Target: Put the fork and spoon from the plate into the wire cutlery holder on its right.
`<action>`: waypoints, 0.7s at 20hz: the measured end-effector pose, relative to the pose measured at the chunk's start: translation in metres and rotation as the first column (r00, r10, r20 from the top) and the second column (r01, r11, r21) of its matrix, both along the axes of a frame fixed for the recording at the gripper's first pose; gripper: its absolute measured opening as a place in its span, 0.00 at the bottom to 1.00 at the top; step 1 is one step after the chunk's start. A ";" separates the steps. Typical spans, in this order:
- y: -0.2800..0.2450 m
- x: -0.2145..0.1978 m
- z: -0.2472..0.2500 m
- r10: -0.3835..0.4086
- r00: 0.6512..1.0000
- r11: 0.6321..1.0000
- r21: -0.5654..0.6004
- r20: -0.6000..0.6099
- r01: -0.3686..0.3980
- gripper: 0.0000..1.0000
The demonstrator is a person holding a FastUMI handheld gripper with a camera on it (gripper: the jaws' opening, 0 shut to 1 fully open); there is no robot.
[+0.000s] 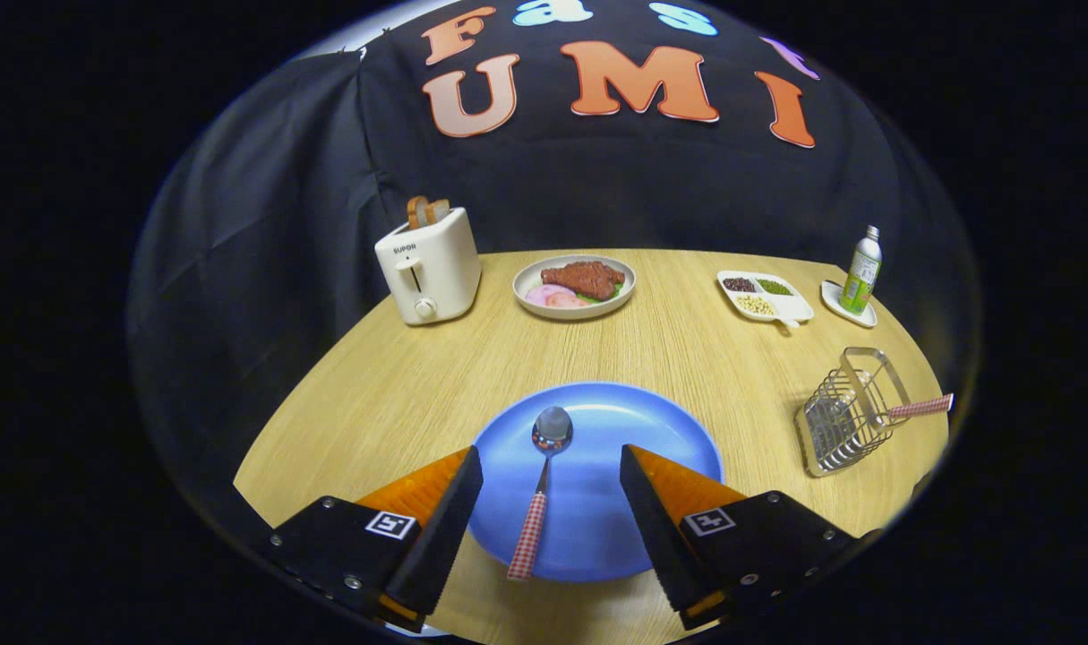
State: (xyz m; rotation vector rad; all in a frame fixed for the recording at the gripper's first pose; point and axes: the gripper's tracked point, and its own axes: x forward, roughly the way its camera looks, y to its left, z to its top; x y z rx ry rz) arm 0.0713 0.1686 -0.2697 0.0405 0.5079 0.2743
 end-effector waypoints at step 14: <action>0.016 -0.003 -0.059 -0.005 0.991 1.000 -0.028 -0.136 0.002 0.30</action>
